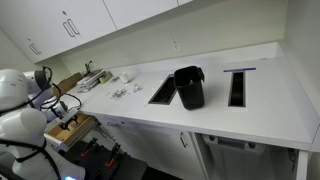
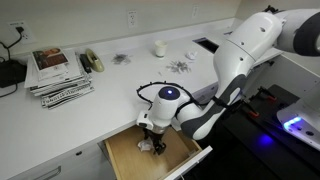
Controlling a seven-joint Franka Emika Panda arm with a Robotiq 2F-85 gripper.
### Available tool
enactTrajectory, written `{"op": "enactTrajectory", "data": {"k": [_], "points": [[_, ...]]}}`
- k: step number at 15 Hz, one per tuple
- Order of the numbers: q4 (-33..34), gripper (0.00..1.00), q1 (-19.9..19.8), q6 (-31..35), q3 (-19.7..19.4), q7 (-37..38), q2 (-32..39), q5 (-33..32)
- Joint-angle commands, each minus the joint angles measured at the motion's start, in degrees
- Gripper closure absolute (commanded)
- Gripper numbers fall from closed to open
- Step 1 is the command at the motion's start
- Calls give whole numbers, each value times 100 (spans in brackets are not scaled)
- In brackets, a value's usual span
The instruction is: Remove the paper from the drawer and put it on the counter
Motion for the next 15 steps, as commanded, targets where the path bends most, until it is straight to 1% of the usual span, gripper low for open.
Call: {"op": "enactTrajectory", "data": {"k": [1, 4, 7, 9, 11, 12, 13, 15], "points": [[301, 42, 117, 70, -140, -50, 188, -87], [384, 64, 123, 52, -158, -49, 235, -84], [297, 88, 179, 126, -216, 45, 125, -120], [165, 100, 245, 241, -282, 166, -7, -148], [-87, 100, 297, 309, -324, 283, -238, -125], [-209, 100, 385, 342, -429, 393, -375, -150], [-425, 98, 513, 411, -601, 591, -605, -194], [-850, 100, 757, 567, -933, 1033, -1065, -257]]}}
